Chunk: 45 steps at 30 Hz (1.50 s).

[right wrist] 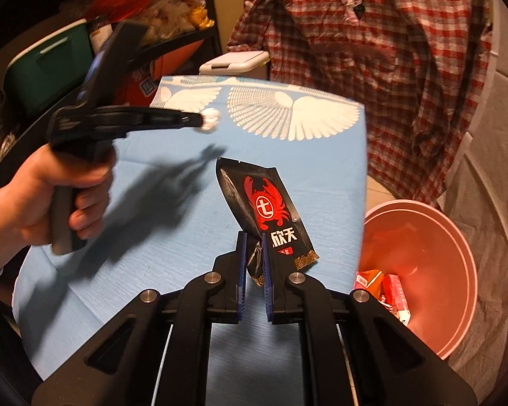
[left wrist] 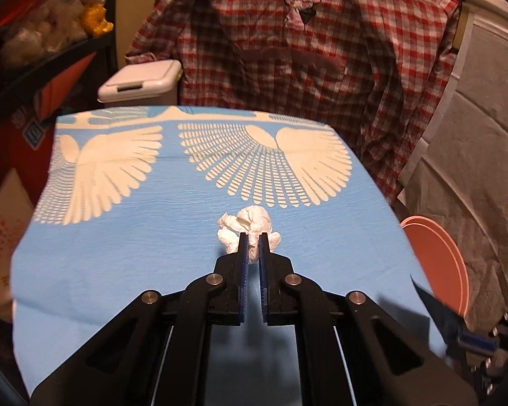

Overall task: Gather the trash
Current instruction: 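Lift and carry the snack packet and tissue ball over the pink bucket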

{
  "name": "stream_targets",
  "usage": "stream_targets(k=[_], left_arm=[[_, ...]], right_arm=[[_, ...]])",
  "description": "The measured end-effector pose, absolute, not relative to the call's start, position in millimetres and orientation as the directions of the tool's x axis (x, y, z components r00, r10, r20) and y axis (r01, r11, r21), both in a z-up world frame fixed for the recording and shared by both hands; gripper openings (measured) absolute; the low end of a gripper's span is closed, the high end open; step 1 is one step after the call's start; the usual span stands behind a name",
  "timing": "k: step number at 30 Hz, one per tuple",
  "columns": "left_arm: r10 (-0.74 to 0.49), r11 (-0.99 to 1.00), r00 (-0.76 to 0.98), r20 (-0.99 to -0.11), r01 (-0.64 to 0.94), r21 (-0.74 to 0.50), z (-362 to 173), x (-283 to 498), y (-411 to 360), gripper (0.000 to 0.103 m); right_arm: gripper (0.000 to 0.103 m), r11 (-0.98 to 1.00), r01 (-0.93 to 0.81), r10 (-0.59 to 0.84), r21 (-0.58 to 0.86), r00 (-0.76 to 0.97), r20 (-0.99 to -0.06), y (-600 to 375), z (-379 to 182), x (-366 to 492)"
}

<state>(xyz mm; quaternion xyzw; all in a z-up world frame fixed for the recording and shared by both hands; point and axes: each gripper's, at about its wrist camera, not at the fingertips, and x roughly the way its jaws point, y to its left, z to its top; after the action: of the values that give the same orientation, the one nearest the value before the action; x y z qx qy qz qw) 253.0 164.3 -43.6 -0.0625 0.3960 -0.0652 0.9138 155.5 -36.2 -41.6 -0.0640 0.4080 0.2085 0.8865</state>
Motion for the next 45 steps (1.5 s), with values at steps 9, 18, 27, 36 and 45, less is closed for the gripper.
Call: stream_targets(k=[9, 18, 27, 36, 45], left_arm=[[-0.137, 0.989, 0.730, -0.670, 0.061, -0.135, 4.1, 198.9, 159.3, 0.006], [-0.134, 0.989, 0.745, -0.654, 0.061, -0.133, 43.8, 148.9, 143.6, 0.006], [-0.182, 0.977, 0.763, -0.620, 0.069, -0.201, 47.8, 122.6, 118.6, 0.006], [-0.204, 0.978, 0.745, -0.635, 0.126, -0.167, 34.0, 125.3, 85.7, 0.006], [-0.249, 0.968, 0.738, -0.627, 0.189, -0.162, 33.4, 125.5, 49.8, 0.006]], right_arm=[[0.009, 0.937, -0.341, 0.291, 0.070, 0.656, -0.696, -60.7, -8.1, 139.6], [0.009, 0.952, -0.292, 0.280, 0.091, 0.714, -0.642, -77.3, 23.9, 124.0], [0.009, 0.976, -0.157, 0.215, 0.150, 0.792, -0.571, -119.8, 66.1, 108.9], [0.009, 0.989, -0.066, 0.127, 0.132, 0.835, -0.536, -161.2, 82.1, 92.0], [0.009, 0.992, -0.047, 0.106, 0.117, 0.815, -0.570, -184.0, 62.8, 99.9]])
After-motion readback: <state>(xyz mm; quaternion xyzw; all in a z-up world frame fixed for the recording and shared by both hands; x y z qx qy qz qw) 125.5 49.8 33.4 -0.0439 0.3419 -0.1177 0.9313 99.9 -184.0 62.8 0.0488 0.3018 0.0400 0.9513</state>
